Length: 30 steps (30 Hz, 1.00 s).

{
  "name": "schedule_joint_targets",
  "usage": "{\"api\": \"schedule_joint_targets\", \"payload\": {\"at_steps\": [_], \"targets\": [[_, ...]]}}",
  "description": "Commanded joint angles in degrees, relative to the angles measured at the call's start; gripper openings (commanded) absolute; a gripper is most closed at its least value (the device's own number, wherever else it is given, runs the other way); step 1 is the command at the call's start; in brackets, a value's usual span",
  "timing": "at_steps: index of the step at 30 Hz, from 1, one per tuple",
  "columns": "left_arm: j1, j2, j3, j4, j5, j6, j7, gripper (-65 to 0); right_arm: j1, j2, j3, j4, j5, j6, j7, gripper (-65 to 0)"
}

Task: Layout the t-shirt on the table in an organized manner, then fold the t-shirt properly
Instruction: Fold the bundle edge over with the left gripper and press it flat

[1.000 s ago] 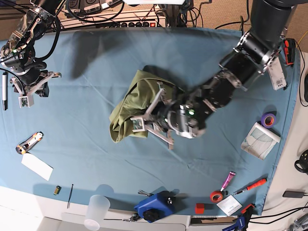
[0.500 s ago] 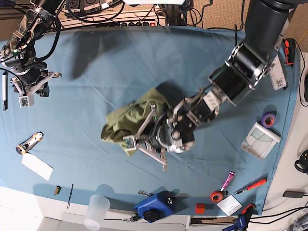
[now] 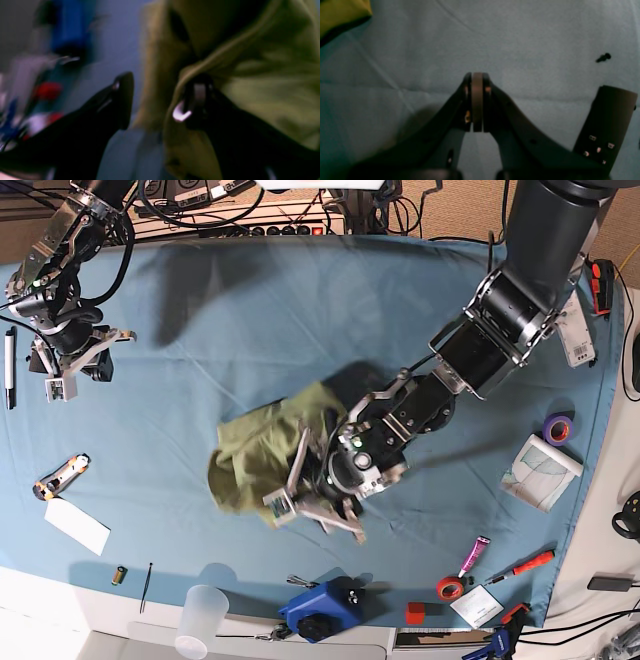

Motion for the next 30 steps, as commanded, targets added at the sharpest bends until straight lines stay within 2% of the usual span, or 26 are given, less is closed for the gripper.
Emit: {"api": "schedule_joint_targets", "payload": {"at_steps": [1, 4, 6, 10, 20, 21, 23, 26, 30], "targets": [[-2.1, 0.8, -0.5, 0.9, 2.1, 3.3, -1.2, -32.6, 0.6, 0.8, 0.3, 0.9, 0.8, -0.1, 1.1, -65.0], [-2.1, 2.0, -0.5, 1.2, 5.8, 11.7, 0.3, -32.6, 0.6, 0.9, 0.3, 0.9, 0.9, -0.1, 1.1, -65.0], [-2.1, 2.9, -0.5, 1.6, 7.6, 14.3, 3.7, -32.9, 0.6, 0.8, 0.3, 0.9, 0.9, -0.1, 1.2, -65.0], [-2.0, 4.4, -0.5, 3.2, 8.5, 14.1, 11.7, -33.0, 0.6, 0.9, 0.3, 0.9, 0.9, -0.1, 1.2, -65.0], [-0.8, 6.5, -0.5, 12.6, 5.6, 14.8, 24.1, -33.2, 0.6, 0.8, 0.3, 0.9, 0.9, -0.1, 1.3, -65.0], [0.1, 6.8, -0.5, 13.7, 4.3, 14.2, 24.3, -34.7, 0.6, 0.8, 0.3, 0.9, 0.9, -0.1, 1.3, -65.0], [2.4, 7.5, -0.5, 14.9, 1.8, 11.4, 23.1, -42.6, 0.6, 0.8, 0.3, 0.9, 0.9, -0.1, 1.4, -65.0], [6.8, 7.9, -0.5, 14.9, 1.3, 9.7, 18.1, -65.0, 0.6, 0.8, 0.3, 0.9, 0.9, -0.1, 1.3, -65.0], [10.8, 7.9, -0.5, 14.9, 5.9, 9.3, 16.5, -65.0, 0.6, 0.8, 0.3, 0.9, 0.9, -0.1, 1.2, -65.0]]}}
